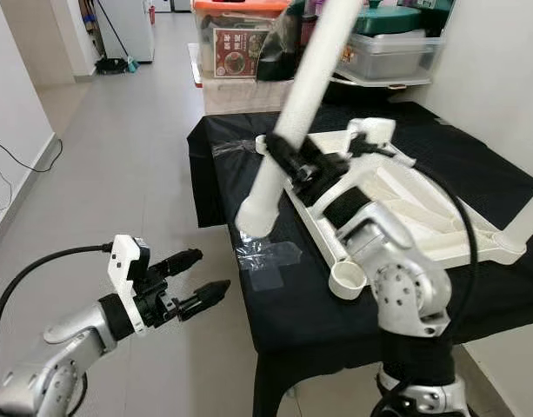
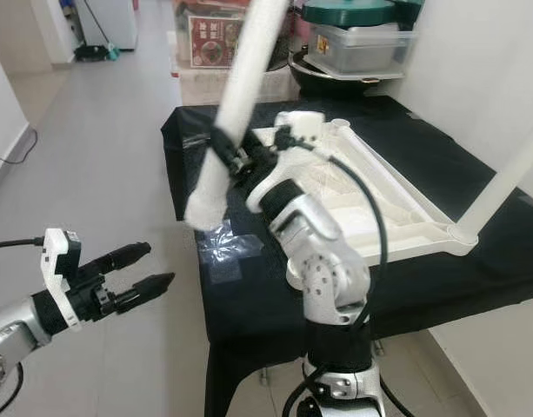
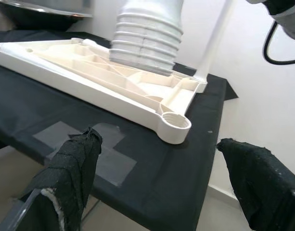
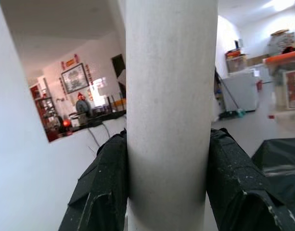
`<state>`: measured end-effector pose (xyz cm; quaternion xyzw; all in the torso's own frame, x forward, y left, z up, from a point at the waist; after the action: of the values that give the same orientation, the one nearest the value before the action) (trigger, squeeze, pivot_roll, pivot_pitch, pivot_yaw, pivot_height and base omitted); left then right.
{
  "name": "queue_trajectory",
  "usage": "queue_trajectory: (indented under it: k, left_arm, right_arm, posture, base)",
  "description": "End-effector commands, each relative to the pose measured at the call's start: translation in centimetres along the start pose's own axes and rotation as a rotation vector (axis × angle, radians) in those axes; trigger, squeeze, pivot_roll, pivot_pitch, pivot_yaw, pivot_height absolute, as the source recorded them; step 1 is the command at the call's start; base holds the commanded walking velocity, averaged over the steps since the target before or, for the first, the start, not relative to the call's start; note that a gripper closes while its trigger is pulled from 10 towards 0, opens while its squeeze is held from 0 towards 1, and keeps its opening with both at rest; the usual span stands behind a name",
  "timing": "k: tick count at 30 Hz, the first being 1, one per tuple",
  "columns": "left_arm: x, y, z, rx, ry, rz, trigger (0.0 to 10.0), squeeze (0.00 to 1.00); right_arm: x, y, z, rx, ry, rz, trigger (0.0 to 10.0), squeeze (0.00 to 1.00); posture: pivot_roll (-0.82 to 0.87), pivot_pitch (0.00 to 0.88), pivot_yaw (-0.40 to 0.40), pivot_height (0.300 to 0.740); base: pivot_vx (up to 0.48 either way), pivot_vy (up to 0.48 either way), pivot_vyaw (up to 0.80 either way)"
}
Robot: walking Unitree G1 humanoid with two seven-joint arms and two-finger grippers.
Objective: Building children table
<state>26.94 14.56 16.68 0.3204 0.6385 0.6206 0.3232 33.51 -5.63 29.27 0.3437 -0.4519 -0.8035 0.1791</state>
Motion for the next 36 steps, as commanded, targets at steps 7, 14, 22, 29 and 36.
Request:
queue_trajectory:
  k: [7,14,22,29,36]
  left_arm:
    - [-0.1,-0.2,0.3,-0.016,-0.021,0.048,10.0,0.00]
    - [0.0,-0.4,0.5,-0.026,-0.012,0.071,10.0,0.00]
    - [0.1,-0.8,0.6,-0.025,-0.007,0.085,10.0,0.00]
    - [0.3,-1.4,0.4,-0.015,0.008,0.096,10.0,0.00]
    - [0.3,-2.2,-0.2,0.007,0.019,0.103,10.0,0.00]
  right_arm:
    - [0.1,-0.5,2.0,-0.010,0.121,0.027,0.0,0.00]
    - [0.2,-1.0,2.7,-0.026,0.145,0.035,0.0,0.00]
    - [0.2,-1.3,2.2,-0.027,0.099,0.039,0.0,0.00]
    - [-0.1,-0.9,-3.1,-0.030,-0.241,0.036,0.0,0.00]
    - [4.3,0.5,-12.6,0.012,-0.839,-0.029,0.0,0.00]
  posture:
    - [0.00,0.000,-0.069,0.740]
    - [0.00,0.000,-0.063,0.740]
    - [0.00,0.000,-0.060,0.740]
    - [0.00,0.000,-0.058,0.740]
    - [0.00,0.000,-0.061,0.740]
  base:
    - [0.000,0.000,0.00]
    - [0.000,0.000,0.00]
    - [0.000,0.000,0.00]
    - [0.000,0.000,0.00]
    - [0.000,0.000,0.00]
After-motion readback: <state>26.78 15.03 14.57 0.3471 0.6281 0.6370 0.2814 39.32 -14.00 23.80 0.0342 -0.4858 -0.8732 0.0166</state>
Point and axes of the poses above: a point about 5 cm out from each wrist's last joint towards the gripper, its own x axis pointing back from the gripper into the wrist, its own y axis along the axis of the wrist's last joint, z = x × y, the point moved 4 cm from there along -x, pointing out of the wrist towards the gripper, and after that the axes turned 8 degrees about -x, right-handed, at the moved point
